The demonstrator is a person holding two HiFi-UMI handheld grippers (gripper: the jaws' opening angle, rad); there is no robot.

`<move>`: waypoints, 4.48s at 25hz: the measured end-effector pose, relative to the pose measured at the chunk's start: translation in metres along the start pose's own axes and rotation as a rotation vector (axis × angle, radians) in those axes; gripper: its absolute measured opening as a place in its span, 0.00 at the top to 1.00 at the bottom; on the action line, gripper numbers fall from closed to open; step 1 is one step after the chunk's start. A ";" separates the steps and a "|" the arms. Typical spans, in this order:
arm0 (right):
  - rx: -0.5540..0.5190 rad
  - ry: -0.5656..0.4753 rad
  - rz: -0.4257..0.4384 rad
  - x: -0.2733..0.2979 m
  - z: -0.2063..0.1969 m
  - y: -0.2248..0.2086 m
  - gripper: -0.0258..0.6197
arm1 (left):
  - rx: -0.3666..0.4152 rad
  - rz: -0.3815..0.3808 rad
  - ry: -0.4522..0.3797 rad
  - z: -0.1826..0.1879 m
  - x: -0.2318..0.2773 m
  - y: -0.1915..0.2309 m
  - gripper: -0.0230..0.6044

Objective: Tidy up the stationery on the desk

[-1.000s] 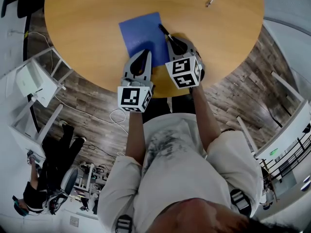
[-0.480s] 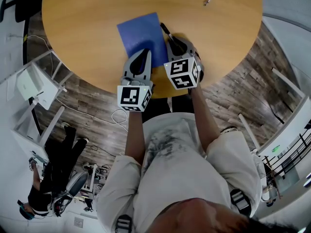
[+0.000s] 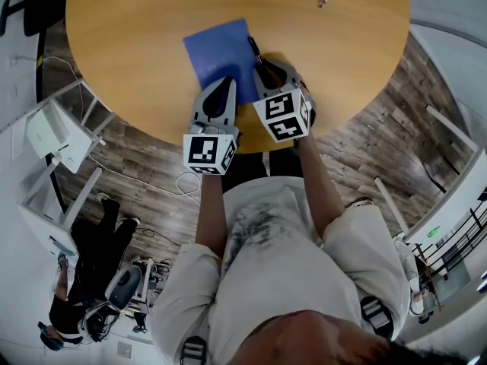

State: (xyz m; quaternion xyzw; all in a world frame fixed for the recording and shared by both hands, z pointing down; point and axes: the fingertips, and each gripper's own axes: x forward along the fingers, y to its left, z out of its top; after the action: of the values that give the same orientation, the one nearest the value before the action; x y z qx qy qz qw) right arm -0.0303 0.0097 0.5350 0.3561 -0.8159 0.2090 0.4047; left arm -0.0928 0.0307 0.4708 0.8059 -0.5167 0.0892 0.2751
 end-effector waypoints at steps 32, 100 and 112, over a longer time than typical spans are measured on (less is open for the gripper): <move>-0.020 -0.109 -0.119 -0.032 0.009 -0.081 0.82 | 0.019 0.009 -0.020 0.013 0.035 -0.029 0.94; 0.337 -0.050 -0.397 0.012 0.037 -0.264 0.76 | 0.146 -0.152 -0.040 0.065 0.151 -0.070 0.94; 0.320 -0.035 -0.384 0.000 0.021 -0.245 0.80 | 0.136 -0.135 -0.042 0.058 0.135 -0.070 0.95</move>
State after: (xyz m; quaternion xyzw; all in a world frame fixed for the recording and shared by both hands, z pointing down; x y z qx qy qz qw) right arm 0.1428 -0.1649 0.5354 0.5678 -0.6966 0.2485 0.3613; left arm 0.0215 -0.0841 0.4561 0.8573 -0.4597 0.0882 0.2143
